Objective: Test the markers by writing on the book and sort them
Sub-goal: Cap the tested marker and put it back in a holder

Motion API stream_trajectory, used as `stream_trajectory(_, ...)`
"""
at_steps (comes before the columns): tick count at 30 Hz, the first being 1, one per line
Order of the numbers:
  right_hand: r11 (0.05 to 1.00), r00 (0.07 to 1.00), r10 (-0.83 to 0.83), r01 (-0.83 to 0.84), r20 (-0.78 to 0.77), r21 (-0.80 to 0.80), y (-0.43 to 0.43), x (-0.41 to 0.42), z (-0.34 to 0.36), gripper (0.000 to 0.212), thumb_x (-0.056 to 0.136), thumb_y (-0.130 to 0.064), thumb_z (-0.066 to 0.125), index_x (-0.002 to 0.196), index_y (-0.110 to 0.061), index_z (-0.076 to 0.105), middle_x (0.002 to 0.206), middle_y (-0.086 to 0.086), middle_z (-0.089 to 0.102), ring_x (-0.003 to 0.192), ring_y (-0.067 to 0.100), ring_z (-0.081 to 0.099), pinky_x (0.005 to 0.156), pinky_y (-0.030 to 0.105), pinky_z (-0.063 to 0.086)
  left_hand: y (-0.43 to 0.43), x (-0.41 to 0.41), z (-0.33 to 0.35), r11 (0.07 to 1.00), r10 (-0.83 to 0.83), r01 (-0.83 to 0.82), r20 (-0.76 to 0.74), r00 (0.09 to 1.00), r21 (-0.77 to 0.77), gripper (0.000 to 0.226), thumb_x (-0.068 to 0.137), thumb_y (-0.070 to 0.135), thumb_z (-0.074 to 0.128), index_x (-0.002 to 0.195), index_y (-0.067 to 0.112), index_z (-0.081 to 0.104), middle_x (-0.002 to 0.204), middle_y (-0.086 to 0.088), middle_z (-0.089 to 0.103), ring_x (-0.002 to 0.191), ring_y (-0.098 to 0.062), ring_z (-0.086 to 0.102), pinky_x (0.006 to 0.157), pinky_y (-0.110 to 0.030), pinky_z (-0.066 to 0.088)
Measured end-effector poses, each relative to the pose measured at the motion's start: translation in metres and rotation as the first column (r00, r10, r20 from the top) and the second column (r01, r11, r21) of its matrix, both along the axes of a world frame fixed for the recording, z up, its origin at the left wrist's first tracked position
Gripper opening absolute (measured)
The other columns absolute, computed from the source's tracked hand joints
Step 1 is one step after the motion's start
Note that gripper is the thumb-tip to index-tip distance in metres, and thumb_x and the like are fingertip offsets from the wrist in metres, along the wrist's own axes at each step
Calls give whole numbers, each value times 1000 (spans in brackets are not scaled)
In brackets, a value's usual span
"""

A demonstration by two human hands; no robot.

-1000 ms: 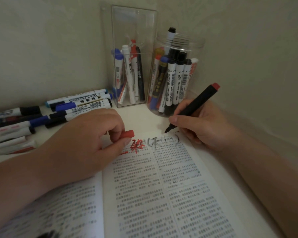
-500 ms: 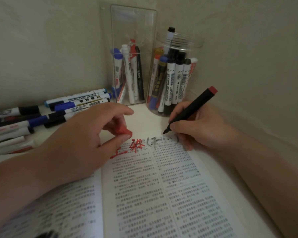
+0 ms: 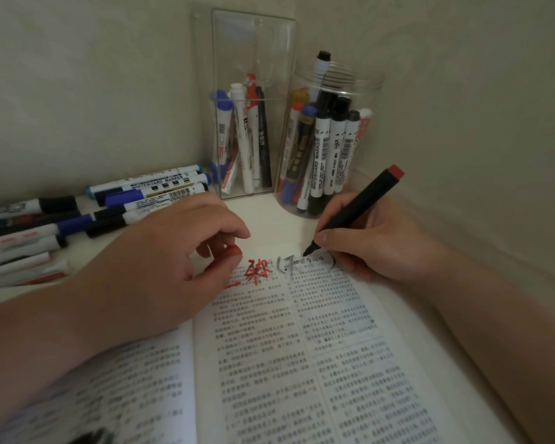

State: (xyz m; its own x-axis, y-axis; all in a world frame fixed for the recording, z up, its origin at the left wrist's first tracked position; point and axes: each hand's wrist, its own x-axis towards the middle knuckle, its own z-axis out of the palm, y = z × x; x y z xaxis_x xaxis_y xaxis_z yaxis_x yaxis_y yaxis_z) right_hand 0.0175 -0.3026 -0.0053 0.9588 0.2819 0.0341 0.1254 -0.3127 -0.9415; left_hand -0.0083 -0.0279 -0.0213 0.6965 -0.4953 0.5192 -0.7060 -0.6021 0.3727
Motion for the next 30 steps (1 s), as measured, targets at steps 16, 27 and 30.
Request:
stream_trajectory(16,993,999,-5,10,44,-113,2,-2,4,10,85,6,70,81,12,63,54,4,58,39,4,52,40,11,38,2,2,-1,1000,-6,6,-6,1000,22,22,93,29,68,114,34,65,105,22,57,101,-2,60,88,-11,43)
stream_trajectory(27,995,998,55,-52,36,-86,0,-5,5,8,84,9,70,82,14,64,62,8,60,47,2,55,46,10,40,0,2,1,998,1,3,-56,998,67,23,90,44,62,113,39,64,104,26,55,95,0,59,79,-19,49)
stream_trajectory(30,989,996,86,-82,33,-120,1,-4,7,12,82,8,74,77,13,63,58,2,59,49,2,54,48,11,40,0,1,0,998,8,-5,-47,999,65,21,94,45,60,112,37,65,103,25,56,93,-1,60,77,-19,50)
